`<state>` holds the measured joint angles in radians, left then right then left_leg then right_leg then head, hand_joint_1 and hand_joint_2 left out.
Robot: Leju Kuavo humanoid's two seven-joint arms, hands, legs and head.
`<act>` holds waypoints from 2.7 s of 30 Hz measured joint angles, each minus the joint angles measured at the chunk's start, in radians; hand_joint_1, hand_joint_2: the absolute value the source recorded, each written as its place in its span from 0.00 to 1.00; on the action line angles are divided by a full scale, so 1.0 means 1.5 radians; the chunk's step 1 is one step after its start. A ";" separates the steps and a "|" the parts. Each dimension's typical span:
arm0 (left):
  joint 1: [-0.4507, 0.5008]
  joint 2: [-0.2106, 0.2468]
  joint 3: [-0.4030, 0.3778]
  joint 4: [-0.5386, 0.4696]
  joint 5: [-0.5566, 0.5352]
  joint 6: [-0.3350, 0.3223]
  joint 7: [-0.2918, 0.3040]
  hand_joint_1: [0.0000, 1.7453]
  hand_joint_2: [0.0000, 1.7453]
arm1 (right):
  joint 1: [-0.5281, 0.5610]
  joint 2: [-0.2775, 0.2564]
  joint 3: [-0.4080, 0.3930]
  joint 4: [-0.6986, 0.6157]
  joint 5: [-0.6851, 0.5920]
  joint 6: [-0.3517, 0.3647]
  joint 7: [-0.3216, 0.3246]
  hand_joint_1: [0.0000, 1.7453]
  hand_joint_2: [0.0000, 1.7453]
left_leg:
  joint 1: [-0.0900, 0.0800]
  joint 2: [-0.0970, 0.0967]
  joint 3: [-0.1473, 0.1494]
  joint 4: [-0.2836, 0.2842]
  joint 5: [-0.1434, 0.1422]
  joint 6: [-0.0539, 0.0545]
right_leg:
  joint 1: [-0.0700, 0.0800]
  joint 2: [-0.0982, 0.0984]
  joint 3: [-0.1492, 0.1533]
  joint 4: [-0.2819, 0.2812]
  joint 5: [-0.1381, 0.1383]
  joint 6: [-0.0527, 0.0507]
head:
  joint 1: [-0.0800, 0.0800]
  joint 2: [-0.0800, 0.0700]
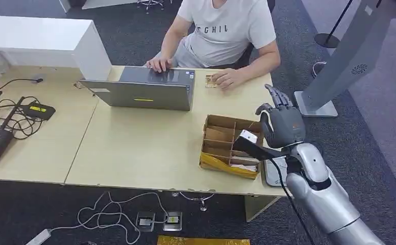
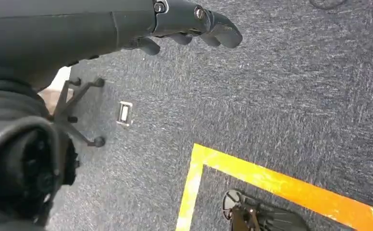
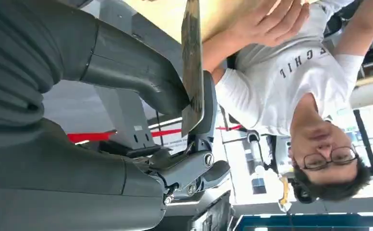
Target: Pass the card to the sensor for recognition and then transmit it.
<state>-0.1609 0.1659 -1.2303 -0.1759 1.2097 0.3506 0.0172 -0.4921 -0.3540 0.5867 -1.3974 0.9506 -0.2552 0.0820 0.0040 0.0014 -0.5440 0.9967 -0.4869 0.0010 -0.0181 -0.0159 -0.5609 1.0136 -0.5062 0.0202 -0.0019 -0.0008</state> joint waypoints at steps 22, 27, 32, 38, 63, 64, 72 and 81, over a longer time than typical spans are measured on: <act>-0.001 -0.003 0.000 0.000 0.000 -0.003 -0.005 0.00 0.00 | -0.118 0.029 -0.022 0.026 -0.019 -0.070 -0.080 1.00 1.00 | 0.000 0.000 -0.001 0.000 0.000 0.000 | 0.000 0.000 0.000 0.000 0.000 0.000 | 0.000 0.000; -0.004 -0.003 -0.001 0.000 -0.012 -0.010 -0.008 0.00 0.00 | -0.167 0.058 -0.021 0.096 -0.004 -0.112 -0.112 1.00 1.00 | 0.000 0.000 -0.001 0.000 0.000 0.000 | 0.000 0.000 0.000 0.000 0.000 0.000 | 0.000 0.000; -0.013 -0.004 -0.009 0.000 -0.030 -0.019 -0.008 0.00 0.00 | -0.235 0.095 -0.021 0.217 0.014 -0.149 -0.127 1.00 1.00 | 0.000 -0.001 -0.001 0.000 0.001 0.000 | 0.000 -0.001 0.000 0.000 0.000 0.000 | 0.000 0.000; -0.021 -0.006 -0.020 0.000 -0.038 -0.020 -0.006 0.00 0.00 | -0.302 0.135 -0.021 0.357 0.042 -0.149 -0.120 1.00 1.00 | 0.000 -0.001 -0.001 0.000 0.001 0.000 | 0.000 -0.001 -0.001 0.000 0.000 0.000 | 0.000 0.000; -0.022 -0.007 -0.036 0.000 -0.042 -0.028 -0.006 0.00 0.00 | -0.321 0.159 -0.021 0.490 0.071 -0.147 -0.109 0.00 1.00 | 0.000 -0.001 -0.002 0.000 0.001 0.000 | 0.000 -0.001 -0.001 0.000 0.000 0.000 | 0.000 0.000; -0.022 -0.007 -0.036 0.000 -0.042 -0.028 -0.006 0.00 0.00 | -0.321 0.159 -0.021 0.491 0.072 -0.147 -0.109 0.00 0.00 | 0.000 -0.001 -0.002 0.000 0.001 0.000 | 0.000 -0.001 -0.001 0.000 0.000 0.000 | 0.000 0.000; -0.022 -0.007 -0.037 0.000 -0.042 -0.027 -0.006 0.00 0.00 | -0.321 0.161 -0.022 0.504 0.079 -0.168 -0.137 0.00 0.00 | 0.000 -0.001 -0.002 0.000 0.001 0.000 | 0.000 -0.001 -0.001 0.000 0.000 0.000 | 0.000 0.000; -0.022 -0.009 -0.037 0.000 -0.038 -0.027 -0.006 0.00 0.00 | -0.321 0.168 -0.022 0.516 0.091 -0.195 -0.145 0.00 0.00 | 0.000 -0.001 -0.002 0.000 0.001 0.000 | 0.000 -0.001 -0.001 0.000 0.000 0.000 | 0.000 0.000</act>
<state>-0.1934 0.1530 -1.2856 -0.1759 1.1528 0.3105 0.0076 -0.9738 -0.1023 0.5543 -0.6241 1.0868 -0.5474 -0.1362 0.0043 -0.0004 -0.5463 0.9969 -0.4859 0.0004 -0.0176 -0.0171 -0.5622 1.0133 -0.5058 0.0202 -0.0019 -0.0008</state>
